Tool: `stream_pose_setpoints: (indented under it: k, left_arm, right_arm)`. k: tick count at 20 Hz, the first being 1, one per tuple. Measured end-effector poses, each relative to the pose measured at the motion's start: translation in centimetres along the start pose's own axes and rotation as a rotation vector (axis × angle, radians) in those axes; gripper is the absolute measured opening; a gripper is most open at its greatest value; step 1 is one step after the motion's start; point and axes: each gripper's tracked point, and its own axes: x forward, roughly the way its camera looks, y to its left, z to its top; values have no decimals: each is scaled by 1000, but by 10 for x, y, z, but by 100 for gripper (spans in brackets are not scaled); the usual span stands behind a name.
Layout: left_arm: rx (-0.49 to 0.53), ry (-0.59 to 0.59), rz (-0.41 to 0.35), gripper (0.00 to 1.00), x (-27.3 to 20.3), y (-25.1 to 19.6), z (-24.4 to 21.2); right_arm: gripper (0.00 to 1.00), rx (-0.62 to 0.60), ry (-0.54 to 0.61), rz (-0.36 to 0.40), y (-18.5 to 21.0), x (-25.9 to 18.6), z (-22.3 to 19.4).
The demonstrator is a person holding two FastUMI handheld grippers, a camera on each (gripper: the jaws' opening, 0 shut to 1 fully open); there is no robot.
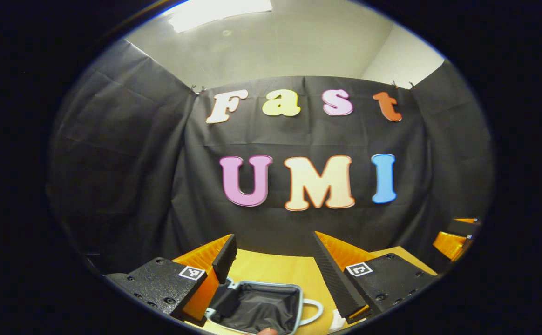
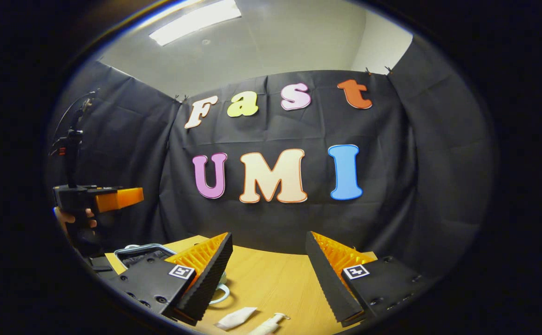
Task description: First open the suitcase, pack the skin care products into it, and then close the suitcase.
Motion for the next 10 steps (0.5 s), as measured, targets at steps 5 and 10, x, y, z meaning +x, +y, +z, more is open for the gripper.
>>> stream_pose_setpoints:
  k: [5,10]
  left_arm:
    - [-46,77,-162,94,-13,-56,-38]
    - [-53,136,-242,94,-6,-69,-63]
  right_arm:
    - [99,-28,-11,-81,11,-13,-5]
    - [99,-32,27,-123,14,-12,-22]
